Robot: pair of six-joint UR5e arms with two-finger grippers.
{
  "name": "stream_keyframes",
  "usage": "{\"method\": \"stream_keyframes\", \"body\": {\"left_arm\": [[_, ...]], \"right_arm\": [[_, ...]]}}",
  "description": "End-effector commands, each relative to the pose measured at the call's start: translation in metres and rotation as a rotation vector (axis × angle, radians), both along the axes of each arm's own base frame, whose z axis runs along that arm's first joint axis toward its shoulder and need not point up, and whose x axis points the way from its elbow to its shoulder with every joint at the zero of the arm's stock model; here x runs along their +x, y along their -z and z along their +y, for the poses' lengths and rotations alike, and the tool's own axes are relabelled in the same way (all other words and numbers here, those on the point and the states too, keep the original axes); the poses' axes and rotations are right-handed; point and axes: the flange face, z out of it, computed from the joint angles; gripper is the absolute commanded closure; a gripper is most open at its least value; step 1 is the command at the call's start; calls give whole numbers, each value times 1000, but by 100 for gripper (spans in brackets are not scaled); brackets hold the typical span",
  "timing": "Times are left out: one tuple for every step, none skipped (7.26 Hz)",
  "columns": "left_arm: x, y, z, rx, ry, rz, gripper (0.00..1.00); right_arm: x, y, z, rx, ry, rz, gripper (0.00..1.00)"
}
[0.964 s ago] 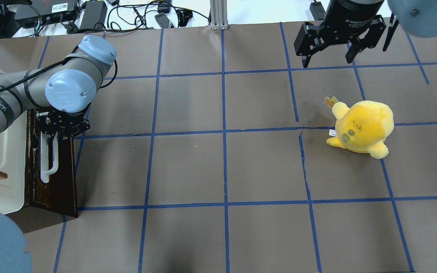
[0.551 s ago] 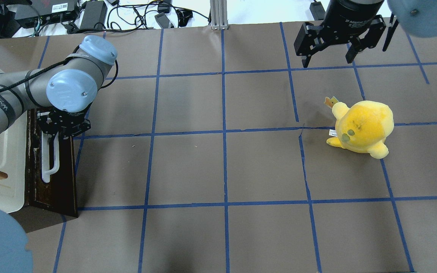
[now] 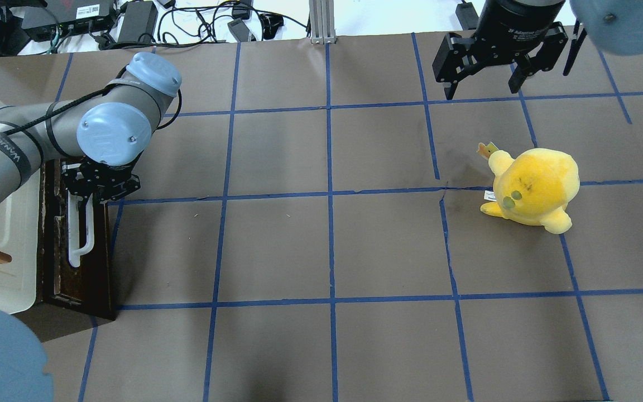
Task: Pull drawer sideways
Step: 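Tighten the left gripper's hold on the handle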
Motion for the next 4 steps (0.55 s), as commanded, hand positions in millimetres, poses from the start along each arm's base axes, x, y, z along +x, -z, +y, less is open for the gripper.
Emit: {"method": "stream_keyframes", "body": {"left_arm": [[-3, 1, 0, 1, 4, -2, 91], [-9, 1, 0, -1, 13, -1, 91], [-15, 0, -2, -13, 11, -8, 90], [-16, -6, -5, 1, 3, -1, 90]], "right_arm": [[0, 0, 0, 0, -1, 1, 0], [0, 0, 0, 0, 0, 1, 0], [0, 0, 0, 0, 0, -1, 0], [0, 0, 0, 0, 0, -1, 0]]}}
